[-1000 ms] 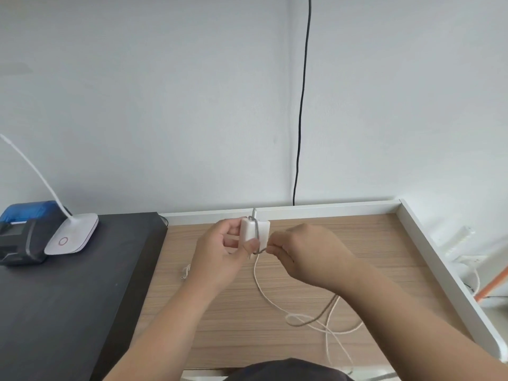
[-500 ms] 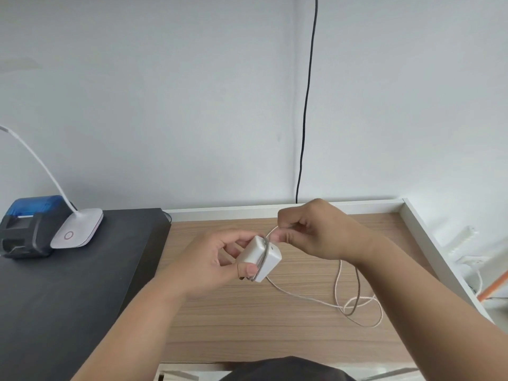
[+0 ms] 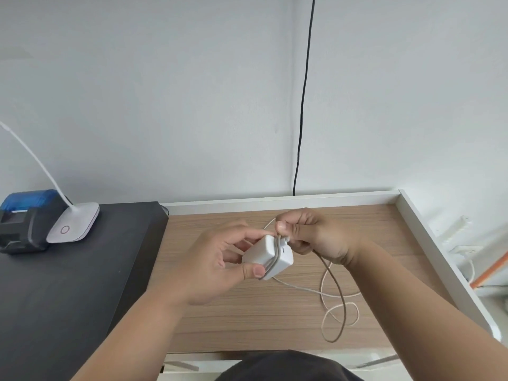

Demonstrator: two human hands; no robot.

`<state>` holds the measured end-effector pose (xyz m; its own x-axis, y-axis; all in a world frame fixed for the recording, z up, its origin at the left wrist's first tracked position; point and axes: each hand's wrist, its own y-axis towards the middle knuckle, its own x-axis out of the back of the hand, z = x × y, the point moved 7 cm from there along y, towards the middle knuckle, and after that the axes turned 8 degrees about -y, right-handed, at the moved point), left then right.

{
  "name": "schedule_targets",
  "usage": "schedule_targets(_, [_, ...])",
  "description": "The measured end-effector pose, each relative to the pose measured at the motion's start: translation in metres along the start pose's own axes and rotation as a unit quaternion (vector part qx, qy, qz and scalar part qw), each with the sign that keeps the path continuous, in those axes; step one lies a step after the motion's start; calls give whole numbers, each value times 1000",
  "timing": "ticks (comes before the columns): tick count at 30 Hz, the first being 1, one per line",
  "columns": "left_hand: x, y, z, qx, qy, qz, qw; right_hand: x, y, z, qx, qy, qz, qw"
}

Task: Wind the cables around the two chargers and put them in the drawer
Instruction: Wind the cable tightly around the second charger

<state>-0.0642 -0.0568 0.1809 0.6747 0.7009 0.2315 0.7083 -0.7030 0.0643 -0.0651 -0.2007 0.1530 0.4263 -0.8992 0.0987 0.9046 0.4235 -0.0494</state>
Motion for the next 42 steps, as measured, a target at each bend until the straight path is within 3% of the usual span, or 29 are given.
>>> schedule_targets(9, [-8, 3, 7, -44, -205, -70, 975, -14, 13, -12, 35, 189, -59, 980])
schedule_targets(11, [-11, 6, 11, -35, -280, -94, 955, -13, 18, -12, 26, 191, -88, 977])
schedule_targets(13, [-13, 11, 16, -18, -390, -138, 910, -14, 22, -12, 19, 203, -124, 971])
schedule_targets(16, [-17, 17, 28, 17, -494, -230, 838, -15, 23, -16, -6, 131, -194, 972])
schedule_targets(20, [-1, 21, 41, 36, -503, -307, 808, -17, 9, -26, -61, -75, -264, 960])
schedule_targets(25, [34, 15, 53, 31, -370, -379, 848, -33, -10, -24, -82, -399, -205, 890])
schedule_targets(28, [38, 11, 59, 46, -268, -395, 878, -36, -14, -9, -59, -487, -182, 852])
schedule_targets(32, [39, 13, 67, 50, -182, -385, 903, -33, -13, 13, 8, -534, -163, 830])
schedule_targets(36, [31, 18, 66, 63, -42, -286, 955, -3, -8, 28, 48, -573, -165, 801])
schedule_targets(42, [18, 19, 60, 103, 20, -132, 986, 23, -4, 34, 68, -537, -112, 833])
